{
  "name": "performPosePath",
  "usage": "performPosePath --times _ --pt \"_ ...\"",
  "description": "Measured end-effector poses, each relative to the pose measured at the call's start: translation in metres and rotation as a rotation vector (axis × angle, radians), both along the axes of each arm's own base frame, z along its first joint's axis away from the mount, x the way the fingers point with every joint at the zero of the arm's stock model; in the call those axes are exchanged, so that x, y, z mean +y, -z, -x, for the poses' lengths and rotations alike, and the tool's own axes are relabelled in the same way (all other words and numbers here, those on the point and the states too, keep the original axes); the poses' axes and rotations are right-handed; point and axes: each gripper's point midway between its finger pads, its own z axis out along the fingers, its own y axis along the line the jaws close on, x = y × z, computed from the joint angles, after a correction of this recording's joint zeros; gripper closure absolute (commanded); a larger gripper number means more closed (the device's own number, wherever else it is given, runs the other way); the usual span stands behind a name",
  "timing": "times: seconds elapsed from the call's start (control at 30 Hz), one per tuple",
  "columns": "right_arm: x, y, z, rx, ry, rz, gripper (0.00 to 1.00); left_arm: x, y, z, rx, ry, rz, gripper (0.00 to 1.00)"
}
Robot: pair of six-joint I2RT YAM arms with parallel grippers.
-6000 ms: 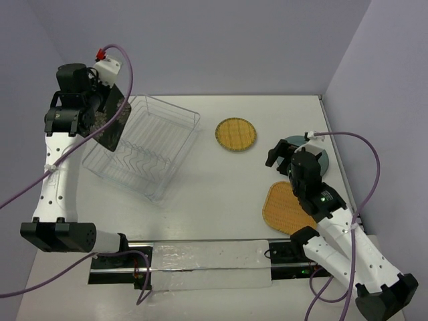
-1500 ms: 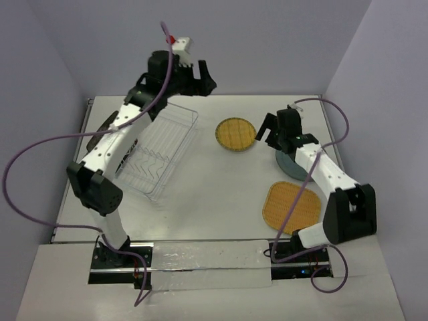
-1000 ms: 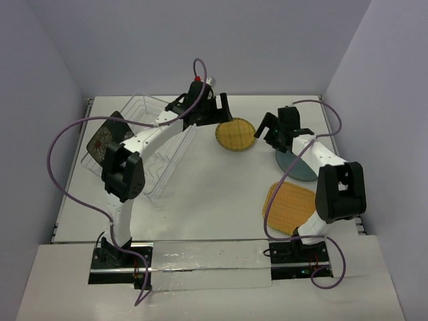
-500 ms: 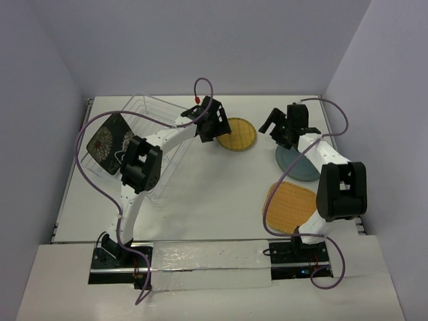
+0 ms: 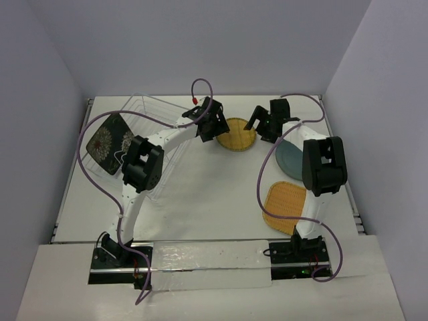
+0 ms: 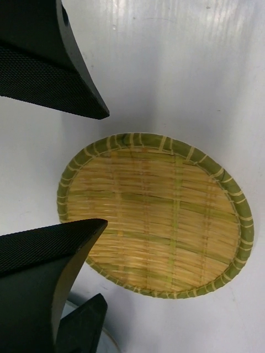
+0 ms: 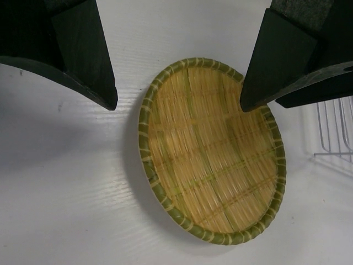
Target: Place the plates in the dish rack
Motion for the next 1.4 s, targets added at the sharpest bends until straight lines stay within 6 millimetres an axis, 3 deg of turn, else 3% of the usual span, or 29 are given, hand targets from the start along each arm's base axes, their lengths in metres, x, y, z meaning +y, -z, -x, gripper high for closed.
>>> performPosePath --times 0.2,0.5,0.93,1.07,1.13,1.27,1.4 --pt "0.002 0.004 -0.002 0.005 0.001 0.009 0.01 0.006 0.031 -0.002 0.042 -0.012 -0.026 0.2" --pt "-0.002 0.005 -0.002 0.009 0.023 0.021 0.01 0.003 0.03 -0.017 -0.008 -0.043 0.028 0.29" --pt "-0.002 0.006 -0.002 0.016 0.032 0.016 0.01 -0.008 0.037 -0.025 -0.051 -0.023 0.082 0.63" --pt "-0.004 0.007 -0.002 0.018 0.041 0.015 0.01 -0.01 0.039 -0.025 -0.053 -0.018 0.092 0.83" --pt "-0.005 0.007 -0.002 0.019 0.047 0.015 0.01 -0.016 0.035 -0.027 -0.061 -0.007 0.135 1.0" --pt "-0.01 0.01 -0.001 0.026 0.06 0.019 0.01 -0.033 0.012 -0.039 -0.126 0.02 0.243 1.0" --pt "-0.016 0.015 0.006 0.048 0.073 0.027 0.01 -0.031 0.017 -0.036 -0.14 0.03 0.265 1.0"
